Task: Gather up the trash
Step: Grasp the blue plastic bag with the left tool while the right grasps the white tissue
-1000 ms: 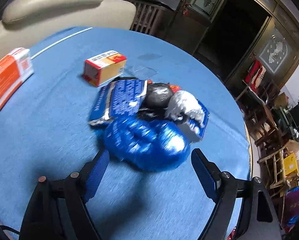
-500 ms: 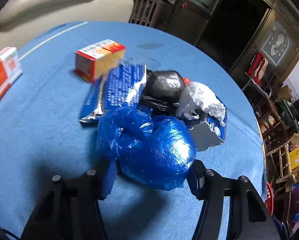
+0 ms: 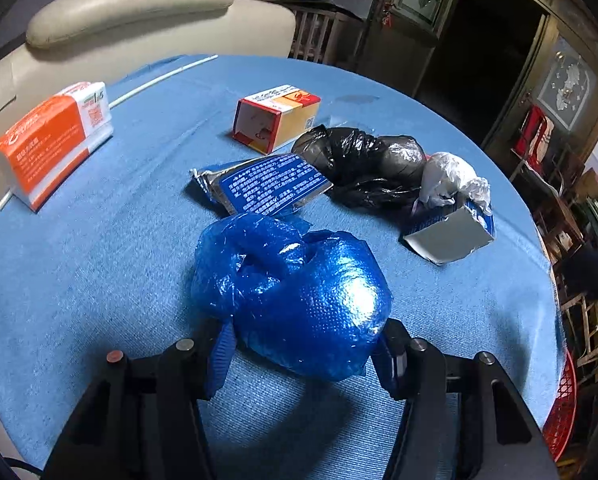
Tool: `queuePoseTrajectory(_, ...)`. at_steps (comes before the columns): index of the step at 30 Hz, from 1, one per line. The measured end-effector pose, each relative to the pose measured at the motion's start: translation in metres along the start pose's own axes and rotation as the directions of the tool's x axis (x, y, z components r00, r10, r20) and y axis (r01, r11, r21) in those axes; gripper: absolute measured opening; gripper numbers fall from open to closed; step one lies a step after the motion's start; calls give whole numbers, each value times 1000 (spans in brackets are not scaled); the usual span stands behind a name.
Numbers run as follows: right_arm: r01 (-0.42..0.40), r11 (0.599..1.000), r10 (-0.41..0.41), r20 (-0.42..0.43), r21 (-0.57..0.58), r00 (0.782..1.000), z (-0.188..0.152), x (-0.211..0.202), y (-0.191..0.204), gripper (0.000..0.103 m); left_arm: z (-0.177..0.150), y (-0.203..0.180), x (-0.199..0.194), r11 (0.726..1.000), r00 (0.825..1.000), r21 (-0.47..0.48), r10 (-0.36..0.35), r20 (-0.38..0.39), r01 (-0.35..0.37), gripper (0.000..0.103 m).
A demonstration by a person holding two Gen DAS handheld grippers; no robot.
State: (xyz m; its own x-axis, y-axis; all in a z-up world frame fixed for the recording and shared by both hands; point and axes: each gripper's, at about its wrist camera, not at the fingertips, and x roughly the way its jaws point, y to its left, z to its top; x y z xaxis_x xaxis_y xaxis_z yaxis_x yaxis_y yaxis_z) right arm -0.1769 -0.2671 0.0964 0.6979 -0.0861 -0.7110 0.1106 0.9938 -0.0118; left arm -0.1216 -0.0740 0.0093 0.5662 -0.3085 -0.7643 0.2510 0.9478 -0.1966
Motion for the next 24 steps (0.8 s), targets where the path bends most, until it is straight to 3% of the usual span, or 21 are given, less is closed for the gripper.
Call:
queuePoseTrajectory(4,-15,997,14,-3,-78,1000,39,34,23,80,-1,0,-1,1000,1000,12,-11,11,11,61)
queuePoseTrajectory(12,0,986,-13,-76,-165,997,61,95,47,80,-17,0,-10,999,999,43,-17,27,16,60)
queuePoseTrajectory(14,-11,986,-6,-105,-166,994,60,106,48,57,-16,-2,-8,999,999,51,-13,29,11,60)
queuePoseTrajectory(15,-11,986,-10,-124,-166,992,59,111,48,38,-16,-2,-8,999,999,52,-14,29,12,60)
queuePoseTrajectory(24,-69,995,67,-42,-65,997,41,66,33,37,-13,-4,-5,998,1000,57,-5,30,3,59)
